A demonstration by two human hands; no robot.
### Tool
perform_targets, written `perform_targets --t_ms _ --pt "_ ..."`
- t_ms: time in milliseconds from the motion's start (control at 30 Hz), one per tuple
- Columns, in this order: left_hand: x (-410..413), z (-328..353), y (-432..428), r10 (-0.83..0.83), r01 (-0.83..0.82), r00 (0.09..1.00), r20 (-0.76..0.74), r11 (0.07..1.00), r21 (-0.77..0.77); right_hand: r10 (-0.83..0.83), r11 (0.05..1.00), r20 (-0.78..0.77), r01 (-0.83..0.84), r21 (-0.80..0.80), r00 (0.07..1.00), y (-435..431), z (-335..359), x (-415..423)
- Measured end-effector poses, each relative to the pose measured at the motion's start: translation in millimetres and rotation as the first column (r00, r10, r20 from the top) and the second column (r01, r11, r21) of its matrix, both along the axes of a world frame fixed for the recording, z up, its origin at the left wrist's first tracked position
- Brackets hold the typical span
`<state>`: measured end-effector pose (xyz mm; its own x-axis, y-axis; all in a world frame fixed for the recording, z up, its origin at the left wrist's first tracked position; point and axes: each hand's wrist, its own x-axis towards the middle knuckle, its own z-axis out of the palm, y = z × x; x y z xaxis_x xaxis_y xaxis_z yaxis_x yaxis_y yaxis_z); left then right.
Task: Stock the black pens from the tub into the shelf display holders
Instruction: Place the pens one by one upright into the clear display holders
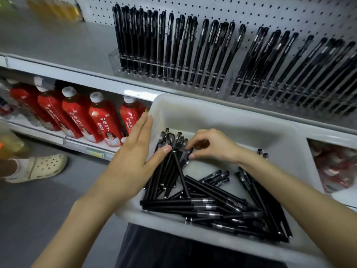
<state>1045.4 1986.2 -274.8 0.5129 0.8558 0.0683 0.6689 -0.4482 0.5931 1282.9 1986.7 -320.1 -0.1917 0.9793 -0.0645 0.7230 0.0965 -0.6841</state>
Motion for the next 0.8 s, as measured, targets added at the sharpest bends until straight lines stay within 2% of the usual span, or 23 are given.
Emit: perform_targets --t_ms 267,433,533,667,800 --pt "1 0 0 0.002 -0.002 1.000 0.020 1.000 -0.008 0.055 0.998 -0.058 -0.057 -0.023 0.997 3 -7 4" --pt "1 2 -2 0.006 -0.006 1.000 0.001 1.000 -0.015 0.032 0.998 -0.161 -0.039 -0.046 0.986 1 9 15" --pt "1 6 -2 0.007 -0.005 0.998 -0.069 1.000 0.020 -0.041 0.996 -0.306 0.013 -0.093 0.951 -8 33 26" --pt "6 17 1 0.021 0.026 0.977 -0.214 0.976 0.215 -0.089 0.994 -0.313 0.102 0.025 0.946 -24 70 44" --pt "36 36 13 -0.028 0.093 0.975 -0.222 0.954 0.285 -0.182 0.948 -0.308 0.250 0.197 0.934 -41 105 63"
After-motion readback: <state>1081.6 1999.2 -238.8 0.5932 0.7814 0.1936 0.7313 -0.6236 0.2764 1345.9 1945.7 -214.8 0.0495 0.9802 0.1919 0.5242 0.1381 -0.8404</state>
